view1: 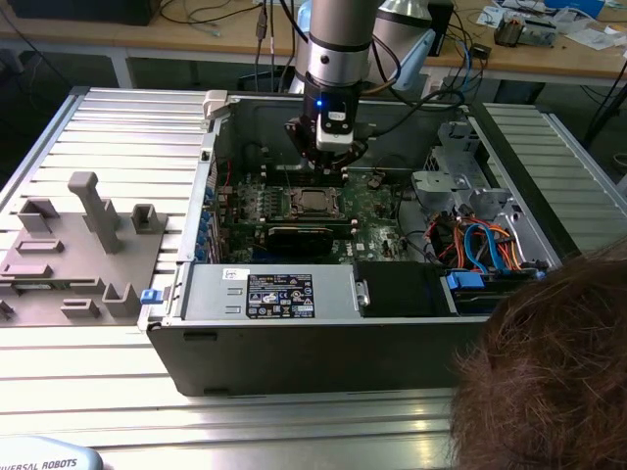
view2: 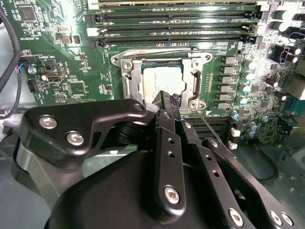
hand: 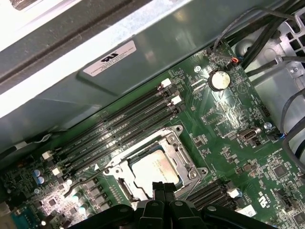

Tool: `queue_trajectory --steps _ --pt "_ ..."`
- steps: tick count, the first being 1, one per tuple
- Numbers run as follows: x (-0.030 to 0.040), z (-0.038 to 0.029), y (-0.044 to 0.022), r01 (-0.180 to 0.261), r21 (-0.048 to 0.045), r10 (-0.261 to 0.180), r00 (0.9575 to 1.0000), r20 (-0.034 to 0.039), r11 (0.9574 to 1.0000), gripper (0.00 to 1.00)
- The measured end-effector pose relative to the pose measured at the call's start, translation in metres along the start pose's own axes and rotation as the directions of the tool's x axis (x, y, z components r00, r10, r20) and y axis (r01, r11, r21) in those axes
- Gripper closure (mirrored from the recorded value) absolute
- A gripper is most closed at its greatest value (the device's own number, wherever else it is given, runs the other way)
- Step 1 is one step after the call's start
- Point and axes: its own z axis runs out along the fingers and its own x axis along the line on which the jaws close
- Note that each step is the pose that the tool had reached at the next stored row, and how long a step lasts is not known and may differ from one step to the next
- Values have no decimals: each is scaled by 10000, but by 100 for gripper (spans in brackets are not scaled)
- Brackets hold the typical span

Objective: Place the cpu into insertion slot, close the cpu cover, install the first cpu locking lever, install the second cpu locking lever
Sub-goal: 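Install the first cpu locking lever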

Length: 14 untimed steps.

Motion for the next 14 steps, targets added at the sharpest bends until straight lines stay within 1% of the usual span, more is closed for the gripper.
queue_trajectory --steps 14 --pt "0 0 0 323 5 -323 9995 7 9995 89"
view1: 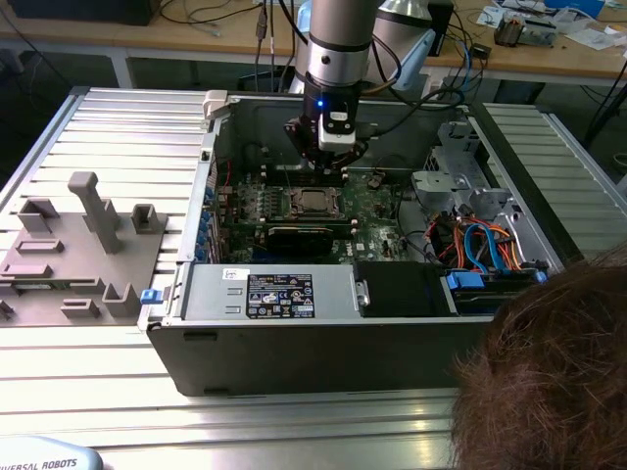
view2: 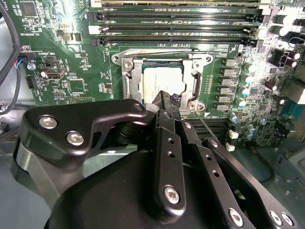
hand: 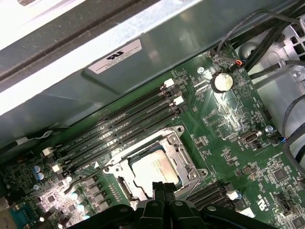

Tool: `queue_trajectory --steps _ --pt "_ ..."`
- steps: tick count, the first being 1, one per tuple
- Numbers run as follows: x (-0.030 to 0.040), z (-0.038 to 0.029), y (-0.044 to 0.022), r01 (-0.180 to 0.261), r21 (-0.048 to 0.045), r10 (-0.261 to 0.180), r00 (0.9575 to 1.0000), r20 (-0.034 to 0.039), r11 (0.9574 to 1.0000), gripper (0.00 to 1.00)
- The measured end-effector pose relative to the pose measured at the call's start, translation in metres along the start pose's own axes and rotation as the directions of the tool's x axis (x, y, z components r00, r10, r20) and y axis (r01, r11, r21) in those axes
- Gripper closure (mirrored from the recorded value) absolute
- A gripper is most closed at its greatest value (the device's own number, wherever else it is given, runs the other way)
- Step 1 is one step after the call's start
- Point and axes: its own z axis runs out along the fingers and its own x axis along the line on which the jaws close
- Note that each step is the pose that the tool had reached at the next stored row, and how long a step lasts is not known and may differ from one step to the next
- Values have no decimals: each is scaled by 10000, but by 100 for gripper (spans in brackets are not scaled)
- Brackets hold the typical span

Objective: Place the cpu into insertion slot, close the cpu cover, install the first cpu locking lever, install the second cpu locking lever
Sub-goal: 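Install the first cpu locking lever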

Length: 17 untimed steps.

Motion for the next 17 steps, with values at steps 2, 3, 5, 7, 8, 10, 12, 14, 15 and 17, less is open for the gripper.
queue_trajectory --steps 2,3,5,7,8,10,12,14,15,17 --pt "0 0 0 71 1 -71 10000 2 10000 89" --pt "0 0 0 101 1 -101 9999 2 9999 89" --pt "0 0 0 152 2 -152 9999 4 9999 89" --pt "0 0 0 387 5 -387 9992 9 9992 89" --pt "0 0 0 531 7 -531 9986 12 9986 89" --pt "0 0 0 716 11 -716 9974 16 9974 89" --pt "0 0 0 754 11 -754 9972 17 9972 89" --pt "0 0 0 788 11 -788 9969 18 9969 89" --pt "0 0 0 822 12 -822 9966 18 9966 89" --pt "0 0 0 876 13 -876 9962 20 9962 89"
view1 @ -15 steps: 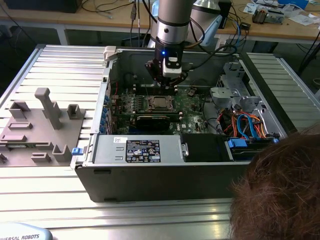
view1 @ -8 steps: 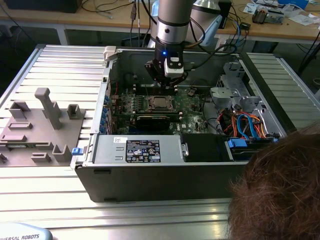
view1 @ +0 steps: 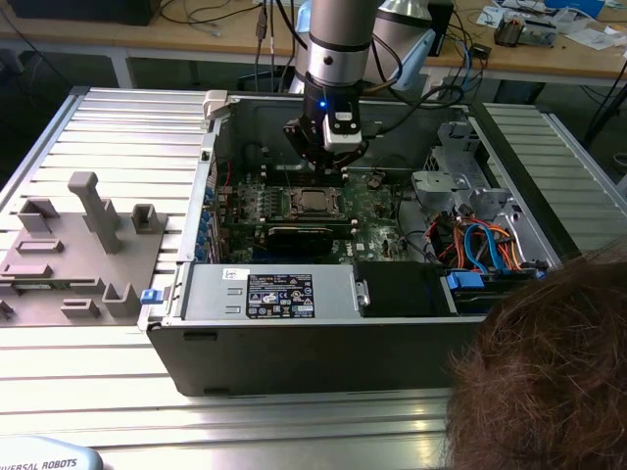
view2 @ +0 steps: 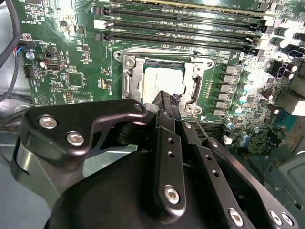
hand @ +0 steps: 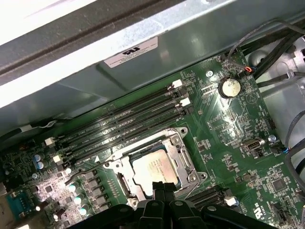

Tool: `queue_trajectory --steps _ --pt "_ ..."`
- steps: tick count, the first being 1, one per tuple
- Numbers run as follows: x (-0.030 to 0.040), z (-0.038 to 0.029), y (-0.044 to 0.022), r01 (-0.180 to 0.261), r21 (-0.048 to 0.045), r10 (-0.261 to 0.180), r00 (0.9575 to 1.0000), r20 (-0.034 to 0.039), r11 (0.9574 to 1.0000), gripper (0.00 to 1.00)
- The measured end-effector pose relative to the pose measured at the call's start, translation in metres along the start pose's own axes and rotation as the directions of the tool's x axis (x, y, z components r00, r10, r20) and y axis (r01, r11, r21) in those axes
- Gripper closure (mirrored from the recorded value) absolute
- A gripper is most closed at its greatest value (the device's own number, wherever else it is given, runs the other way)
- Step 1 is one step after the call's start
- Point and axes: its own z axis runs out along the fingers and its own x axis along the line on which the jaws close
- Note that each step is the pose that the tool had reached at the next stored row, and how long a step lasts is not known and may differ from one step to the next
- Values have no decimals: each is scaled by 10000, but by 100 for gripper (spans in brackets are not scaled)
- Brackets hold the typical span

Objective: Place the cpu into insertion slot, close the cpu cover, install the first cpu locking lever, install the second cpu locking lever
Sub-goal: 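Install the first cpu locking lever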

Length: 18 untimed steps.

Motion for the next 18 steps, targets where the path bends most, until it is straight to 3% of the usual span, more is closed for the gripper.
queue_trajectory --steps 18 --pt "0 0 0 430 6 -430 9991 10 9991 89"
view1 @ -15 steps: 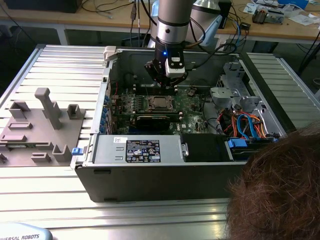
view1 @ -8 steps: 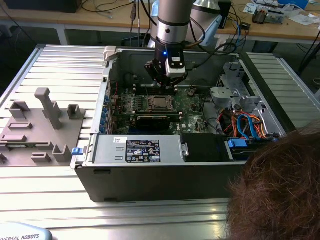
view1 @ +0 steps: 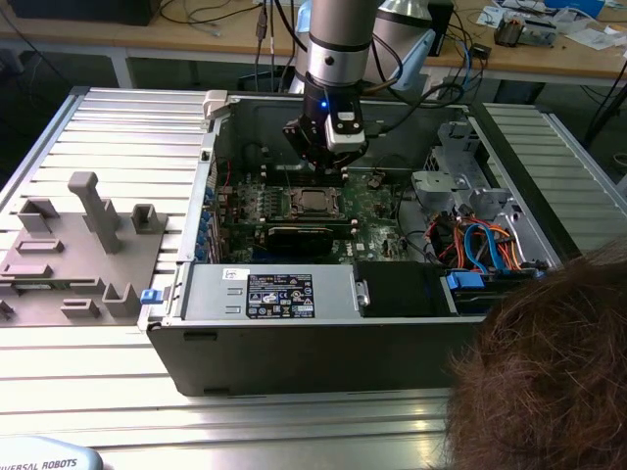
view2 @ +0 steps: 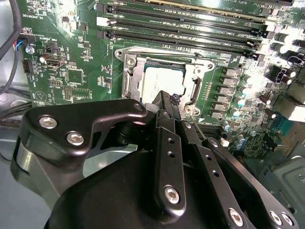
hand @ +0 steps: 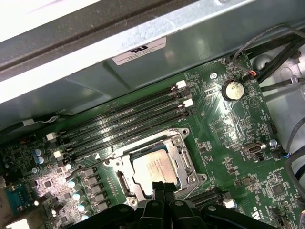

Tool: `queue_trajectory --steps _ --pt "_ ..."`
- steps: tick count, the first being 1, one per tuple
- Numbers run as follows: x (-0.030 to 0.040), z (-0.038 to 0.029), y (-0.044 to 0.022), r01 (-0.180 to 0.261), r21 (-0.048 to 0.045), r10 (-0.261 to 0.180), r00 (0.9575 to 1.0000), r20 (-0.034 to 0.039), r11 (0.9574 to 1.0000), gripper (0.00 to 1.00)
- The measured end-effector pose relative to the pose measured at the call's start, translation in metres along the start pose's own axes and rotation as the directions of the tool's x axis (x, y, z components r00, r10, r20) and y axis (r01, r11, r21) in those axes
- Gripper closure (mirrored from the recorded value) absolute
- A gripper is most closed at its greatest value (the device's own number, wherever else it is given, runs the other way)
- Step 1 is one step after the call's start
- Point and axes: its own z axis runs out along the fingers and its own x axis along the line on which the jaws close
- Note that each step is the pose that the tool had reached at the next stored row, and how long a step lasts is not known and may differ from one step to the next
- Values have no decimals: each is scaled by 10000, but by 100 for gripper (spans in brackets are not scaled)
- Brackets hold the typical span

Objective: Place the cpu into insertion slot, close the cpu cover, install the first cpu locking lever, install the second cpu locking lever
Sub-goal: 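Install the first cpu locking lever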

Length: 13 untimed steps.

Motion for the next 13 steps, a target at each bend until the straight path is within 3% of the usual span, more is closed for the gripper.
queue_trajectory --steps 13 --pt "0 0 0 258 3 -258 9997 6 9997 89"
